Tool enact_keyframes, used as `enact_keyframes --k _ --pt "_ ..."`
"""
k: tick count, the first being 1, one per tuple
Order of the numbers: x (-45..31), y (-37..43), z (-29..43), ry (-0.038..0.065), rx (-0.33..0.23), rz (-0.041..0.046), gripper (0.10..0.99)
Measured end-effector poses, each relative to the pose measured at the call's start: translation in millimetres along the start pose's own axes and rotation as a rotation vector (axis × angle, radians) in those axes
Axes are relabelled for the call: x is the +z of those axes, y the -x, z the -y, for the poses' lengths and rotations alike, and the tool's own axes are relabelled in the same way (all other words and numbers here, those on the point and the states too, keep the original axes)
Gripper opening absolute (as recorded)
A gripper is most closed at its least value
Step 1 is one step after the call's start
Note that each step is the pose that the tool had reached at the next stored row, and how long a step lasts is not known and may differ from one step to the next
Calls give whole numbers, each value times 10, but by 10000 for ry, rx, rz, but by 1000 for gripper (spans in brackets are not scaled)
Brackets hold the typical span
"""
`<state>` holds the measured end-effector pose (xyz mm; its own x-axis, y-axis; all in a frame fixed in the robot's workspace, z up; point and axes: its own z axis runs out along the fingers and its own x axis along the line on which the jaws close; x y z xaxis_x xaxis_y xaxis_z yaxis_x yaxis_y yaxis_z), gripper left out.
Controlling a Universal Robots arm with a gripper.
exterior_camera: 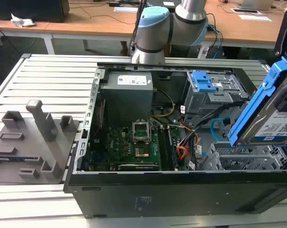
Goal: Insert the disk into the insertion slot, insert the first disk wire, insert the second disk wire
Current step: 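Insert the disk into the insertion slot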
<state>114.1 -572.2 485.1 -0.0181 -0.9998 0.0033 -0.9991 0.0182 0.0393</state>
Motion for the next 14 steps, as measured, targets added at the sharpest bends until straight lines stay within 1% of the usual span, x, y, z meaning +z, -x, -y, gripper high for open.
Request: enact_keyframes --k 4,12,14 --pt "61 0 2 1 0 0 361" --pt "129 0 5 0 1 0 361" --pt "173 1 7 0 0 0 361"
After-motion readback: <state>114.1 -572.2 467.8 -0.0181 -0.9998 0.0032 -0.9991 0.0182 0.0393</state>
